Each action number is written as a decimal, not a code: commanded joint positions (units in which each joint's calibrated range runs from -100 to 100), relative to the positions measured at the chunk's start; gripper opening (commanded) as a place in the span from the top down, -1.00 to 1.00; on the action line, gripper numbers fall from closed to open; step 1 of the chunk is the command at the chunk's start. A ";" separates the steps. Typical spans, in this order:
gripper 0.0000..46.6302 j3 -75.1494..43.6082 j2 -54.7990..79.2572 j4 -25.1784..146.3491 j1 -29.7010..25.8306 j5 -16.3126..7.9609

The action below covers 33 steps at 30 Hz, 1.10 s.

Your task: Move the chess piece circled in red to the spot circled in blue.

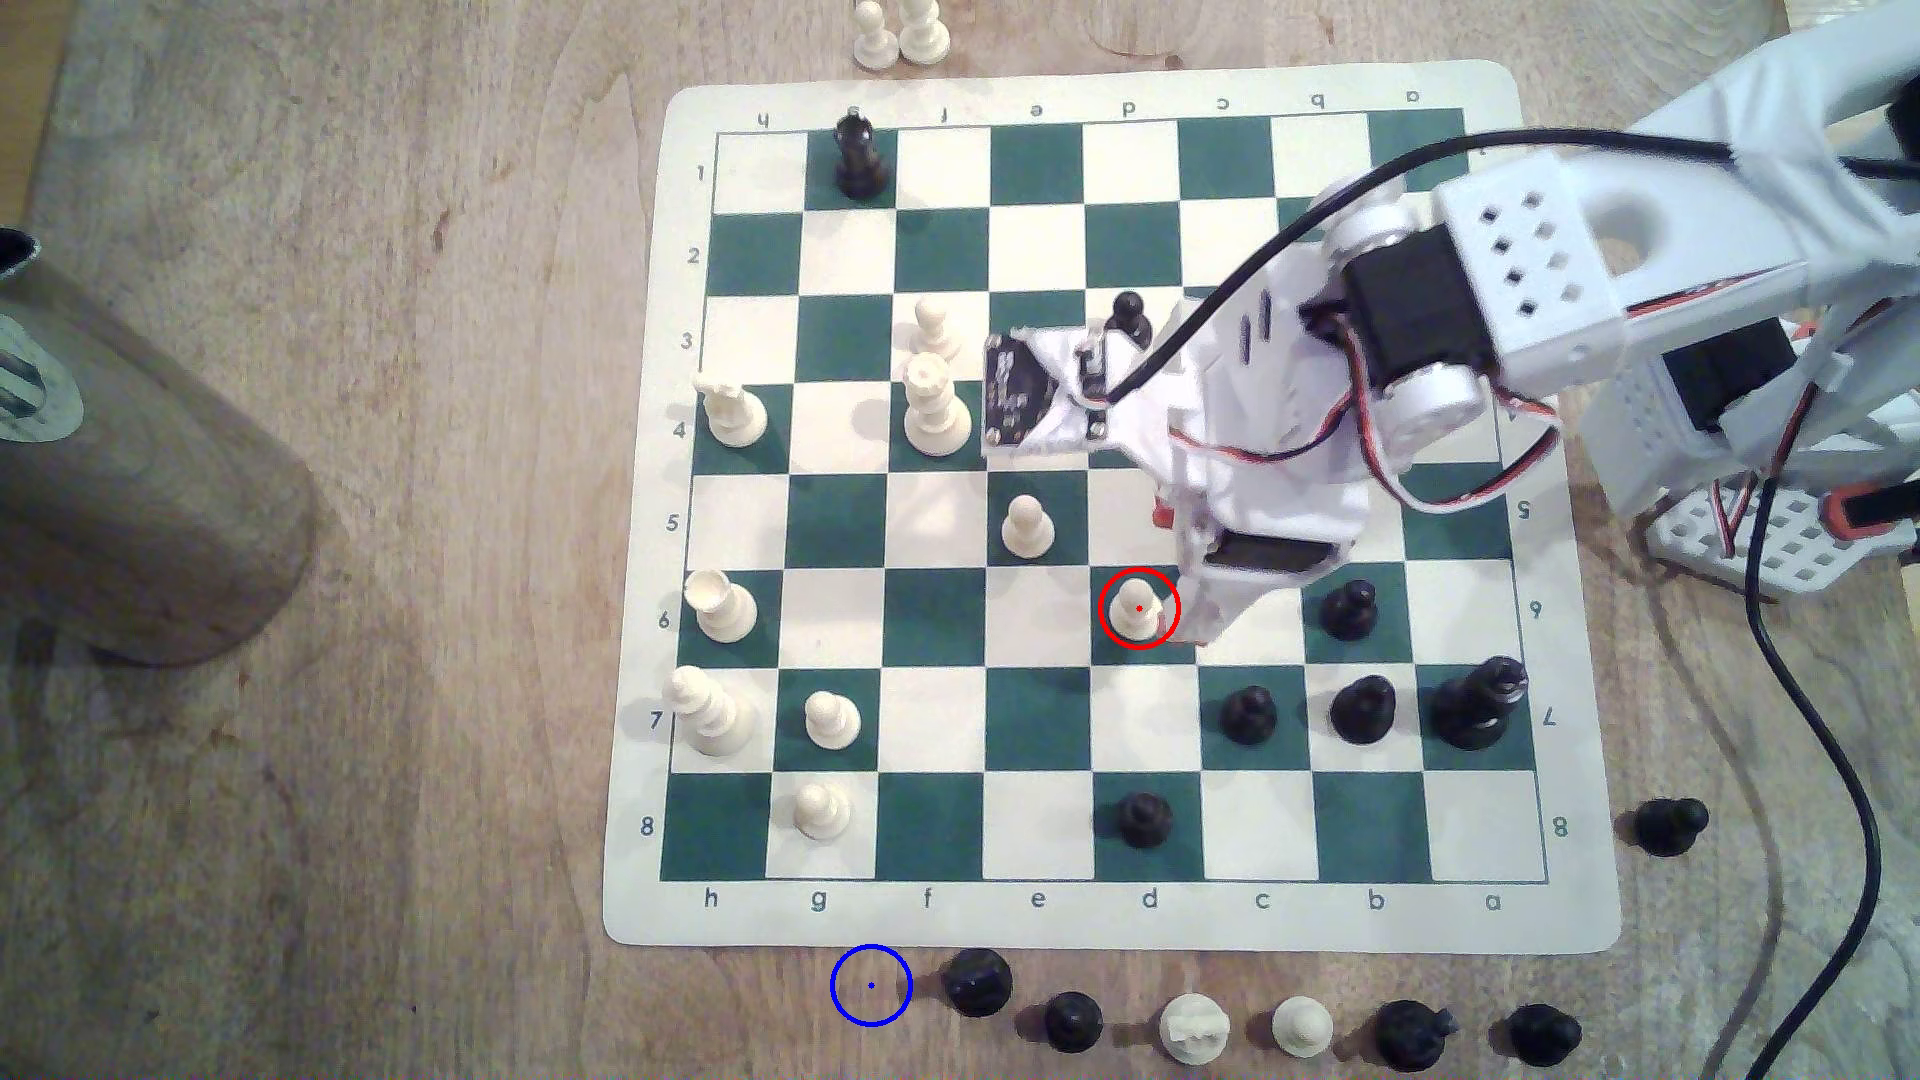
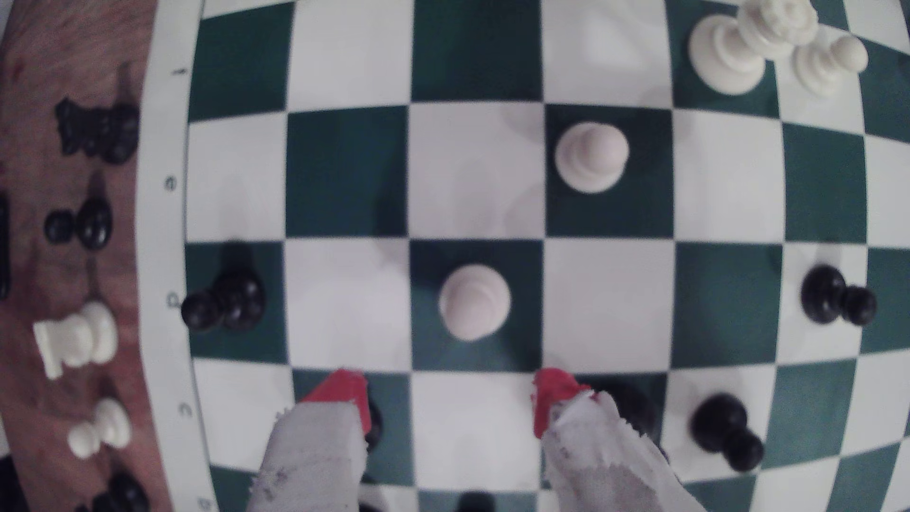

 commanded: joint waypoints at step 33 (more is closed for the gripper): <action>0.39 -8.99 13.16 -6.16 0.18 -0.83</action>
